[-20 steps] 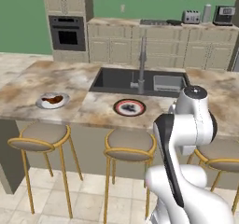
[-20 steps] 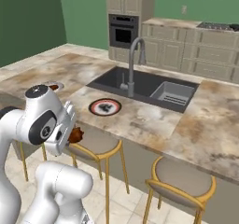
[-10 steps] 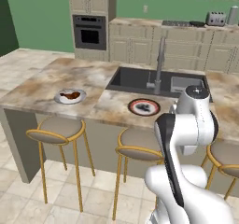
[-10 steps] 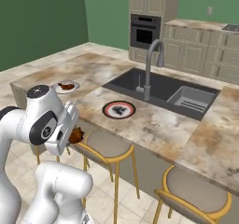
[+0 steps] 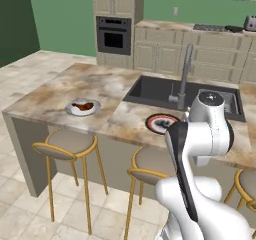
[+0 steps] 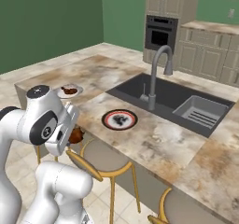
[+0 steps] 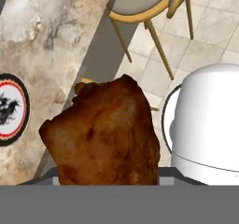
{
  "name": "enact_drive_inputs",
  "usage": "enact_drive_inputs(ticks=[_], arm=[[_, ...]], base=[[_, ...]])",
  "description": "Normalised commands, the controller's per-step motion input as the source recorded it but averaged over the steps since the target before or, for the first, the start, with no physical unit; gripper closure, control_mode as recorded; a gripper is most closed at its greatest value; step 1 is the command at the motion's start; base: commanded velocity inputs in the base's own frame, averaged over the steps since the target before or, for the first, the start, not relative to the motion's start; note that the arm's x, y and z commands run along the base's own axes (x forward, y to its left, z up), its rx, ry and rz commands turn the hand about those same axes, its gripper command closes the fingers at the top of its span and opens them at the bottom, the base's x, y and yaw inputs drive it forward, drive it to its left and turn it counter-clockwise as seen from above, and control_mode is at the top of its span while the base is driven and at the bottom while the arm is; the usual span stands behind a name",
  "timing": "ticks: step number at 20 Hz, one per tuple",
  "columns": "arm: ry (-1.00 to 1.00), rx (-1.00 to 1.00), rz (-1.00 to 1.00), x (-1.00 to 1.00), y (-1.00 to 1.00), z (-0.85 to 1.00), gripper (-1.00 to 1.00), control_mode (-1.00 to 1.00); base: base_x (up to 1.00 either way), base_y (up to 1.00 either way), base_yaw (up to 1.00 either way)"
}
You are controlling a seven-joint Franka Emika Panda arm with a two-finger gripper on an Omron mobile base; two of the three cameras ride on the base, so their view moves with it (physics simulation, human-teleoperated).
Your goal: Take the chicken drumsticks from the pan and place one on each plate on the dining counter.
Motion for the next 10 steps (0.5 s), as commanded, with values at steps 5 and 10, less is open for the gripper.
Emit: enact_drive_inputs(ticks=[5,10], arm=[[0.0,0.0,0.04,0.08,0.0,0.0,1.0,-1.0],[-0.01,0.0,0.11,0.52,-0.06,0.02,1.0,-1.0]], base=[[0.33,0.0,0.17],[0.0,0.0,0.0]])
